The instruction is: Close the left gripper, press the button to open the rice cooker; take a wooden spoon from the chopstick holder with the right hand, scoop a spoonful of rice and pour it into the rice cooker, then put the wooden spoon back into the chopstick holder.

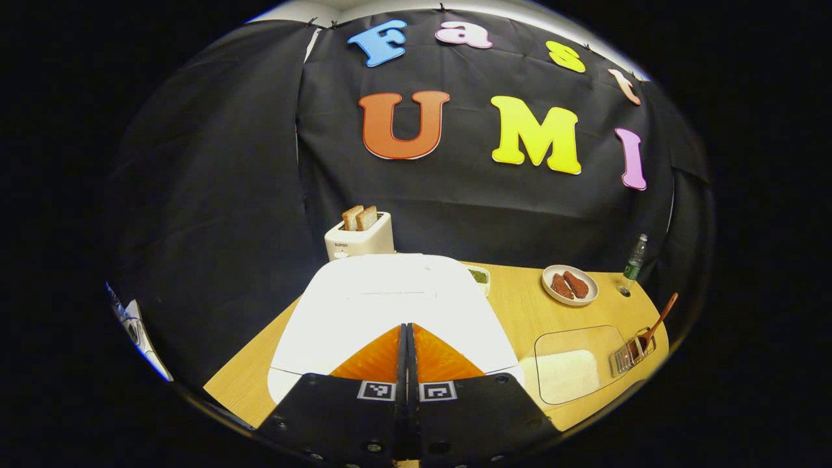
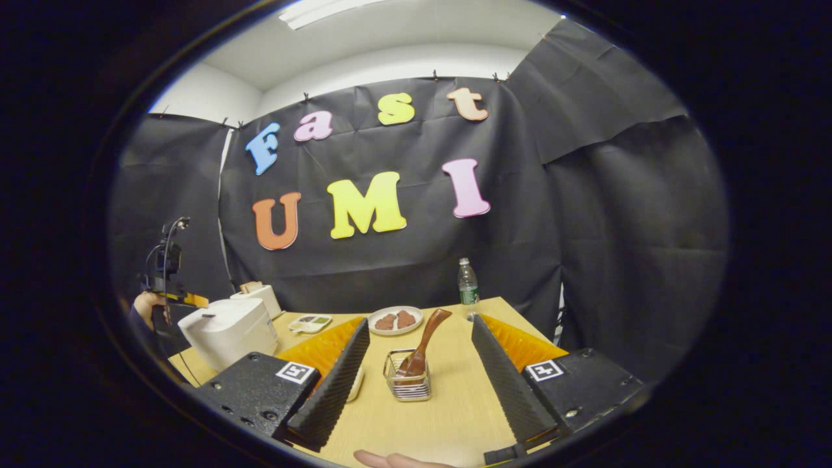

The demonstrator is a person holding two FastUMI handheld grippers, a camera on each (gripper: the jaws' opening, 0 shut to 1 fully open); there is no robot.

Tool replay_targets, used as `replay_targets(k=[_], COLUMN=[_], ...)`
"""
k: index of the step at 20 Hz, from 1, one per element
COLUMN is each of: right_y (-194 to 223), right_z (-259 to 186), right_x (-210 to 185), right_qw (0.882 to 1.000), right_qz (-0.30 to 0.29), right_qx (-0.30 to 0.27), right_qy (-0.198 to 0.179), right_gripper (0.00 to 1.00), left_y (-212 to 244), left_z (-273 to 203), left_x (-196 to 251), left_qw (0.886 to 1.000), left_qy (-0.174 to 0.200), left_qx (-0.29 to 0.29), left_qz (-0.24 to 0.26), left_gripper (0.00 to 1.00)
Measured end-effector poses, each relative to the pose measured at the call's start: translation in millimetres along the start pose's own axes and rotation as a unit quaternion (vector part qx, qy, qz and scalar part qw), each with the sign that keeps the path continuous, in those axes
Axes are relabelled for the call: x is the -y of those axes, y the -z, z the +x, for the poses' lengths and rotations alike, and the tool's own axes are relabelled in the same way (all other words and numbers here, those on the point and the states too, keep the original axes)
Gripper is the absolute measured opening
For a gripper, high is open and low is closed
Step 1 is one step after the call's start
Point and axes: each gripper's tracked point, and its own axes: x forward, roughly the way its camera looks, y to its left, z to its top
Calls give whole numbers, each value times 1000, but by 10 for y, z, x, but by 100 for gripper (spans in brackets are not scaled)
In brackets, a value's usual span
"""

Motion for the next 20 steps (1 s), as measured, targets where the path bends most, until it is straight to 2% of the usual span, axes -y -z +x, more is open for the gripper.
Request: replay_targets(k=[3,9,15,20], right_y=[56,100,87,98], right_z=[12,-9,-113,-302], right_x=[33,57,13,63], right_qw=[1000,1000,1000,1000], right_qz=[3,9,3,1], right_qx=[-7,-12,-13,-13], right_qy=[0,3,3,5], right_gripper=[100,98,100,100], left_y=[154,242,353,280], left_z=[102,53,2,-4], left_x=[-25,-41,-34,-39], left_qw=[1000,1000,999,999], left_qy=[-7,-6,-10,-3], left_qx=[-21,-27,-38,-16], left_qz=[-1,-13,-9,-30], left_gripper=[0,0,0,0])
